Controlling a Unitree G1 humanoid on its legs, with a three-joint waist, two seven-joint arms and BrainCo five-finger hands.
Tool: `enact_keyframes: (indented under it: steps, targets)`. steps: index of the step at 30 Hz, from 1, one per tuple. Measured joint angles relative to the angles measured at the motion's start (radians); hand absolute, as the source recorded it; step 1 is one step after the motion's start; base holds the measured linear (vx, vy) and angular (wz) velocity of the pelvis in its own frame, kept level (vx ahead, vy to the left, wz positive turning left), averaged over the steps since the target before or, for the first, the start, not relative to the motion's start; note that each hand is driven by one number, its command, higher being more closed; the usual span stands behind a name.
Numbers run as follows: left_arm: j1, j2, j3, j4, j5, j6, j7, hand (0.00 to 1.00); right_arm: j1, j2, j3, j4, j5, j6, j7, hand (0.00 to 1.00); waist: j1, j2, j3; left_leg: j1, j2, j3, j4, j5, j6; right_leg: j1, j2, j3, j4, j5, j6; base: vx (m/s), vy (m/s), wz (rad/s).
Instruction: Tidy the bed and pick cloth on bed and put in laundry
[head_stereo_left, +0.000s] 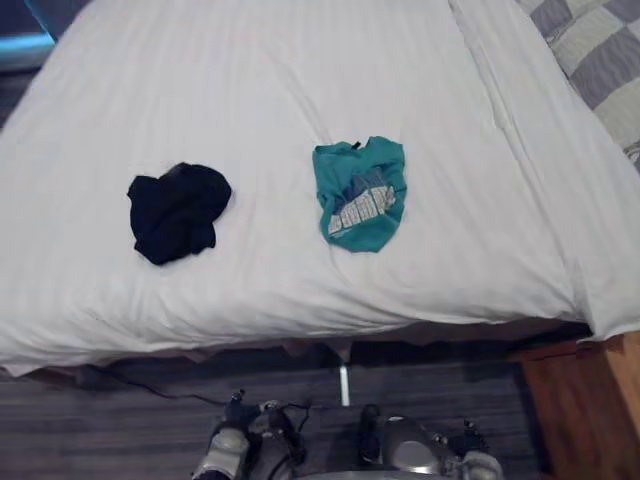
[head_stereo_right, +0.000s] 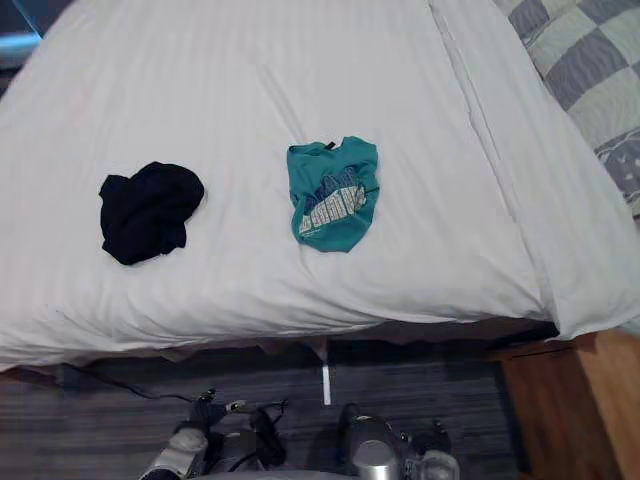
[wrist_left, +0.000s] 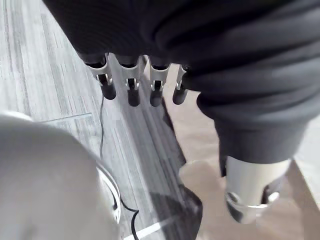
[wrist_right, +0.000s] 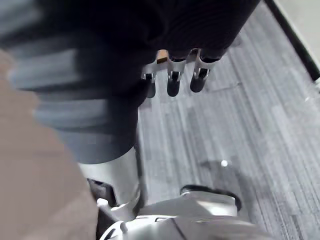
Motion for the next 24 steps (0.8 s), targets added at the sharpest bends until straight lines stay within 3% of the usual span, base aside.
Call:
enact_keyframes:
  steps: [2, 4, 8, 10, 11, 12, 13, 14, 15, 16, 17, 18, 19, 20, 21, 24]
  targets:
    - [-0.003, -0.009, -0.007, -0.007, -0.002, -0.002, 0.006, 0.0, -0.014, -0.014, 0.001, 0.015, 0.0, -0.001, -0.003, 0.0, 0.007, 0.008, 0.006, -0.048, 0.04, -0.03, 0.123, -0.005, -0.009, 0.003, -0.011, 0.008, -0.007, 0.018, -0.002, -0.04, 0.051, -0.36]
    - [-0.007, -0.017, -0.006, -0.001, -0.001, -0.001, 0.014, 0.0, -0.013, -0.012, -0.008, 0.028, -0.005, 0.004, -0.006, 0.0, 0.004, 0.012, 0.005, -0.043, 0.079, -0.034, 0.165, -0.025, 0.022, 0.029, -0.021, 0.022, -0.047, 0.045, 0.02, 0.0, 0.114, -0.3]
    - [-0.005, -0.028, -0.005, 0.031, 0.003, 0.0, 0.022, 0.0, -0.018, -0.015, -0.036, 0.03, -0.006, 0.011, -0.005, 0.0, -0.007, 0.028, -0.006, 0.042, 0.101, -0.192, -0.152, -0.027, 0.024, 0.008, -0.038, 0.068, -0.08, 0.087, 0.08, 0.03, 0.244, -0.25]
    - [-0.004, -0.037, -0.005, 0.046, 0.005, 0.001, 0.022, 0.0, -0.024, -0.026, -0.039, 0.03, -0.008, 0.011, 0.0, 0.0, -0.017, 0.045, -0.019, 0.085, 0.095, -0.272, -0.292, 0.003, -0.017, -0.016, -0.054, 0.085, -0.081, 0.102, 0.126, 0.05, 0.439, -0.15]
    - [0.0, -0.052, -0.01, 0.05, 0.01, 0.001, 0.02, 0.0, -0.011, -0.04, -0.04, 0.026, -0.016, 0.008, 0.005, 0.0, -0.018, 0.068, -0.032, 0.108, 0.099, -0.286, -0.341, 0.071, -0.056, -0.022, -0.056, 0.09, -0.087, 0.11, 0.156, 0.09, 0.707, 0.15]
    - [-0.001, -0.054, -0.045, 0.06, 0.017, 0.001, 0.018, 0.0, 0.009, -0.042, -0.043, 0.01, -0.018, 0.005, 0.012, 0.0, -0.021, 0.071, -0.053, 0.128, 0.077, -0.292, -0.386, 0.01, -0.136, -0.017, -0.074, 0.088, -0.107, 0.123, 0.202, 0.08, 0.607, 0.25]
    - [-0.002, -0.05, -0.063, 0.06, 0.024, 0.0, 0.014, 0.0, 0.013, -0.036, -0.044, 0.01, -0.027, 0.007, 0.011, 0.0, -0.02, 0.06, -0.059, 0.13, 0.053, -0.296, -0.403, -0.003, -0.13, -0.016, -0.102, 0.09, -0.117, 0.131, 0.218, 0.07, 0.546, 0.43]
    - [-0.005, -0.025, -0.096, 0.059, 0.036, 0.0, 0.002, 0.0, 0.019, -0.008, -0.044, 0.011, -0.049, 0.012, 0.01, 0.0, -0.014, 0.009, -0.077, 0.131, -0.012, -0.295, -0.42, 0.004, -0.119, -0.011, -0.154, 0.108, -0.137, 0.151, 0.235, 0.01, 0.321, 0.29]
    - [0.005, 0.01, -0.126, 0.059, 0.038, 0.001, -0.004, 0.0, 0.014, 0.013, -0.041, 0.009, -0.074, 0.017, 0.005, 0.0, -0.01, -0.029, -0.088, 0.156, -0.058, -0.271, -0.426, 0.004, -0.117, -0.004, -0.201, 0.119, -0.141, 0.171, 0.231, 0.01, 0.365, 0.12]
    - [0.008, 0.018, -0.129, 0.06, 0.039, 0.002, -0.004, 0.0, 0.009, 0.016, -0.037, 0.007, -0.085, 0.016, 0.005, 0.0, -0.007, -0.034, -0.089, 0.169, -0.063, -0.25, -0.427, 0.002, -0.115, -0.005, -0.21, 0.113, -0.134, 0.187, 0.22, -0.03, 0.262, -0.42]
    - [0.01, 0.027, -0.132, 0.06, 0.039, 0.003, -0.003, 0.0, -0.01, 0.011, -0.008, 0.003, -0.096, 0.016, 0.005, 0.0, 0.005, -0.026, -0.088, 0.201, -0.057, -0.189, -0.438, 0.001, -0.114, -0.023, -0.214, 0.048, -0.109, 0.225, 0.169, -0.07, 0.152, -1.04]
    - [0.005, 0.027, -0.131, 0.059, 0.039, 0.001, -0.003, 0.0, -0.038, -0.012, 0.062, 0.004, -0.114, 0.014, 0.026, 0.0, 0.021, -0.007, -0.096, 0.218, -0.048, -0.134, -0.449, -0.014, -0.09, -0.053, -0.229, -0.115, -0.054, 0.236, 0.092, -0.09, 0.125, -1.11]
    - [0.0, 0.028, -0.132, 0.059, 0.039, 0.001, -0.003, 0.0, -0.052, -0.017, 0.082, 0.004, -0.116, 0.01, 0.032, 0.0, 0.022, -0.007, -0.095, 0.214, -0.05, -0.126, -0.45, -0.019, -0.082, -0.063, -0.241, -0.169, -0.028, 0.226, 0.077, -0.14, 0.088, -0.88]
    - [-0.005, 0.029, -0.145, 0.06, 0.039, 0.001, -0.005, 0.0, -0.068, -0.011, 0.107, -0.009, -0.116, 0.007, 0.043, 0.0, 0.011, -0.009, -0.095, 0.212, -0.058, -0.126, -0.448, -0.018, -0.082, -0.076, -0.25, -0.214, -0.004, 0.209, 0.081, -0.13, 0.011, -0.3]
    - [-0.017, 0.025, -0.172, 0.061, 0.039, 0.0, -0.013, 0.0, -0.07, 0.0, 0.119, -0.021, -0.116, -0.002, 0.044, 0.0, 0.002, -0.006, -0.094, 0.212, -0.044, -0.131, -0.447, -0.019, -0.082, -0.071, -0.205, -0.158, -0.015, 0.165, 0.139, -0.12, -0.041, -0.15]
    - [-0.035, -0.002, -0.205, 0.067, 0.039, 0.0, -0.024, 0.0, -0.071, 0.012, 0.138, -0.041, -0.114, -0.012, 0.047, 0.0, 0.005, 0.022, -0.085, 0.229, -0.011, -0.188, -0.464, -0.015, -0.085, -0.036, -0.102, -0.075, -0.085, 0.155, 0.134, -0.05, -0.12, -0.01]
